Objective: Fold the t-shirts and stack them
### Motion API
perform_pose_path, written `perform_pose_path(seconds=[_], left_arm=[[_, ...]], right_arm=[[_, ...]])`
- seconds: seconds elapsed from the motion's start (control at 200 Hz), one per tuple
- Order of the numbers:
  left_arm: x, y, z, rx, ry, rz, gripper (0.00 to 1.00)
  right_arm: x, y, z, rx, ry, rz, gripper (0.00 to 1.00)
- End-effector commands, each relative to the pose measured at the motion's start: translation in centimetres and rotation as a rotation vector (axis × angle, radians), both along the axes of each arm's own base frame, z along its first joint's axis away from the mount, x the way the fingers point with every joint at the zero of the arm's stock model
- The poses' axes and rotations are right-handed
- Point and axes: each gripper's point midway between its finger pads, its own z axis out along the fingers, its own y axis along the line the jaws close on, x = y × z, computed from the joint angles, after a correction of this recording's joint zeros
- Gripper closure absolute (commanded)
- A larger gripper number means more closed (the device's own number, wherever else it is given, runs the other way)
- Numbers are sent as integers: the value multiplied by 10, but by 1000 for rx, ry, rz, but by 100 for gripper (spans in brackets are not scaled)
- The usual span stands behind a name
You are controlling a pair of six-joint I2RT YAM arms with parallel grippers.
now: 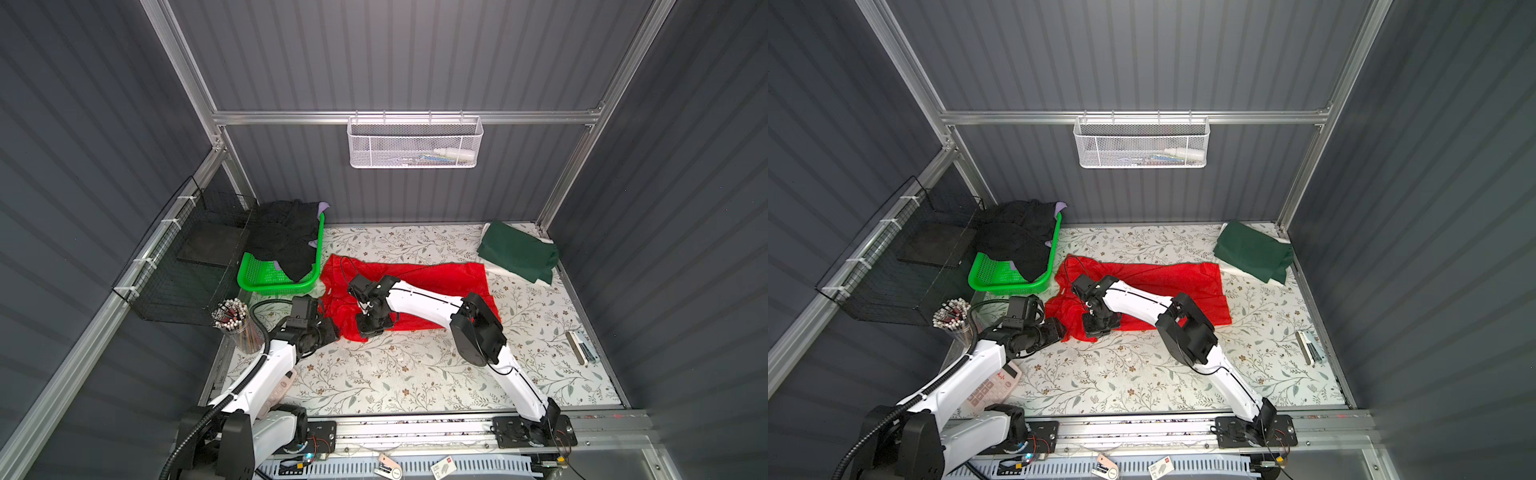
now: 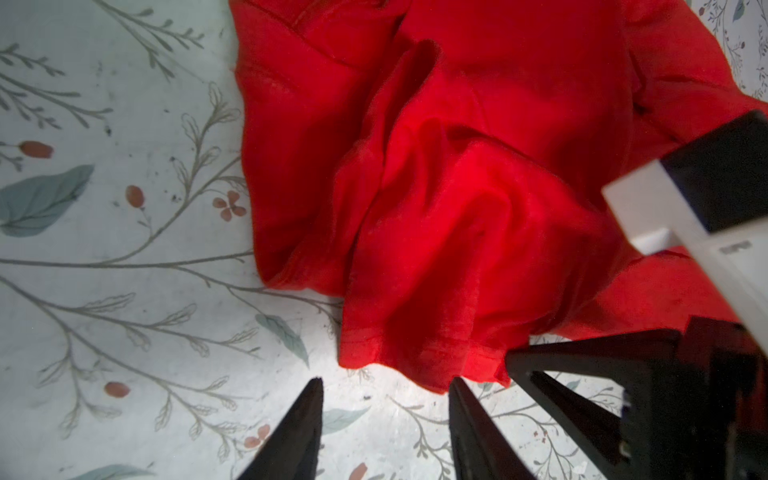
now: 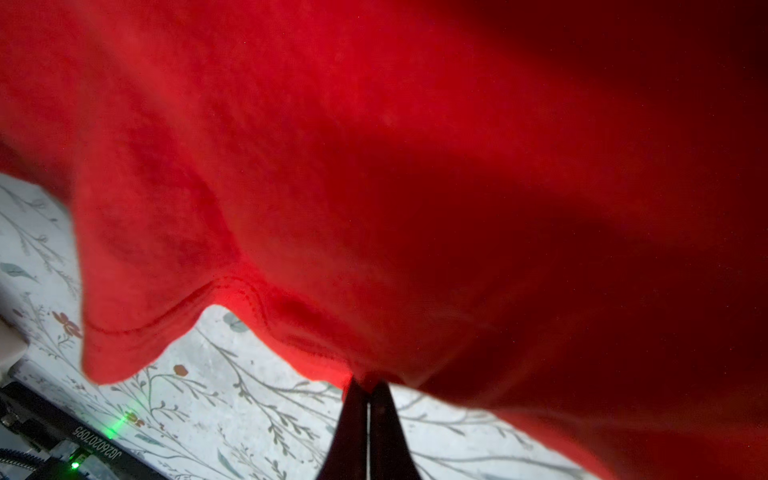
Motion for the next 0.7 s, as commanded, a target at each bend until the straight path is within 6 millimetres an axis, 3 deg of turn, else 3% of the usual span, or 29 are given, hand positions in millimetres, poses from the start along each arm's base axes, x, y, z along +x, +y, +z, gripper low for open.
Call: perform_pose_path(seconds=[0.0, 0.38, 0.695], left_arm=[[6, 2, 12, 23, -30, -12, 52], [28, -7, 16, -4, -48, -24, 51], [49, -19, 22, -14, -60, -56, 45]], right_arm=[[25, 8, 36, 80, -142, -15, 100], [86, 3, 86, 196, -284, -58, 100], [132, -17, 86, 266, -253, -155, 100]])
